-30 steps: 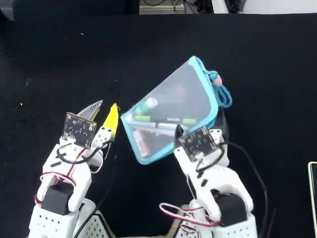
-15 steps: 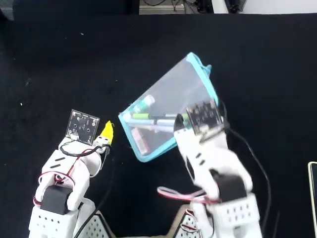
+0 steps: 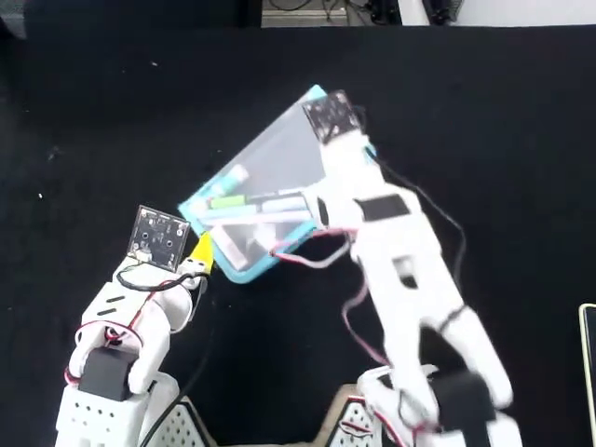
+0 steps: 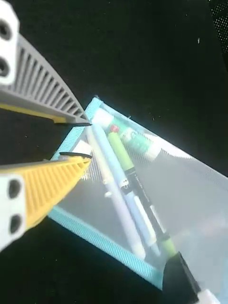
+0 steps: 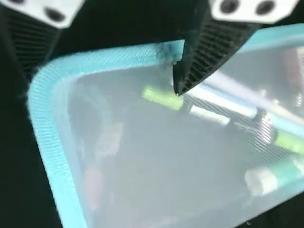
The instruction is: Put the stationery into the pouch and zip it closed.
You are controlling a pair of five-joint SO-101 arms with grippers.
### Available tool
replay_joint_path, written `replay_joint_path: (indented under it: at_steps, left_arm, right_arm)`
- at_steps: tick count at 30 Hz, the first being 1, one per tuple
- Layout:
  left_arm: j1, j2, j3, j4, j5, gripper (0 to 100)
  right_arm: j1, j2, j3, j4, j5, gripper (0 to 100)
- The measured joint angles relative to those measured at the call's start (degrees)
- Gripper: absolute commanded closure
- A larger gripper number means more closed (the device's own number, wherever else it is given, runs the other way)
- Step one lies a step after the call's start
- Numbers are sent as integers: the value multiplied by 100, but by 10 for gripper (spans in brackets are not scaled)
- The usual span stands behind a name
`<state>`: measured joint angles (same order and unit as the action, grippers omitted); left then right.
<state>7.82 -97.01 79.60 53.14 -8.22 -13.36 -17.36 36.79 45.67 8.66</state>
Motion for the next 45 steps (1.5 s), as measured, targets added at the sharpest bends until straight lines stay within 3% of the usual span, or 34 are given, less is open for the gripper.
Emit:
replay_joint_path:
  at_steps: [5,12,14,19,22,30,41,45]
  left_arm:
    - [0,0,0,9,0,878]
    - [0,0,0,44,0,880]
    - [0,0,0,44,0,880]
    - [0,9,-44,413,0,891]
    - [9,-26,-255,765,0,980]
    - [-9,-18,-343,993,0,970]
    - [-1635,-35,35,1046,18,970]
    - [-1793,-9,440,1187,18,970]
  right_arm:
    - [70,352,-563,563,-396,613]
    - [79,-413,-510,958,-563,620]
    - [141,-756,-299,976,-563,680]
    - [185,-1741,501,1020,-501,992]
    - [185,-2286,1046,1020,-352,944]
    - [176,-3640,2295,1081,-237,987]
    - [176,-6242,3868,1688,-580,984]
    - [176,-7305,4668,1688,-580,984]
